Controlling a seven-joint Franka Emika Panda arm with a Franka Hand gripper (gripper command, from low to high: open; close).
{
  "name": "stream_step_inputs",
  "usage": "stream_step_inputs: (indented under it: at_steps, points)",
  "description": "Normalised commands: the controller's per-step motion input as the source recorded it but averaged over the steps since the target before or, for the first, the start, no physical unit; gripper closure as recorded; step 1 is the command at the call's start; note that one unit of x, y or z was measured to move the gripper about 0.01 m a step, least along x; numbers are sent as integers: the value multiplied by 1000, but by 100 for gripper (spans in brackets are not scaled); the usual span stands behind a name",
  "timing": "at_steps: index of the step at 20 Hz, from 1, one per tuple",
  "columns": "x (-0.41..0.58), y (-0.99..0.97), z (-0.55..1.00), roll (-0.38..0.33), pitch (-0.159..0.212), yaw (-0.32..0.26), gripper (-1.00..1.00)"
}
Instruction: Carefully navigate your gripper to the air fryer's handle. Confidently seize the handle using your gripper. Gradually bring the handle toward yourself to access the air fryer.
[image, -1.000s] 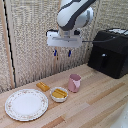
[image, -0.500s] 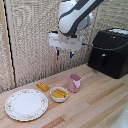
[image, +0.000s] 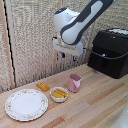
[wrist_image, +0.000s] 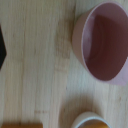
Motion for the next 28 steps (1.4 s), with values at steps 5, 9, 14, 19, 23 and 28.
stream_step_inputs:
  at_steps: [5, 9, 14, 19, 23, 28]
  points:
    - [-237, -169, -120, -375, -37, -33, -100]
    - [-419, -266, -56, -375, -118, 58, -100]
    - [-166, -202, -63, -375, -138, 156, -100]
    - [0, -252, -172, -315, -112, 220, -100]
    - [-18, -417, -265, -203, -89, 227, -100]
    - [-217, -602, -277, -108, -74, 169, -100]
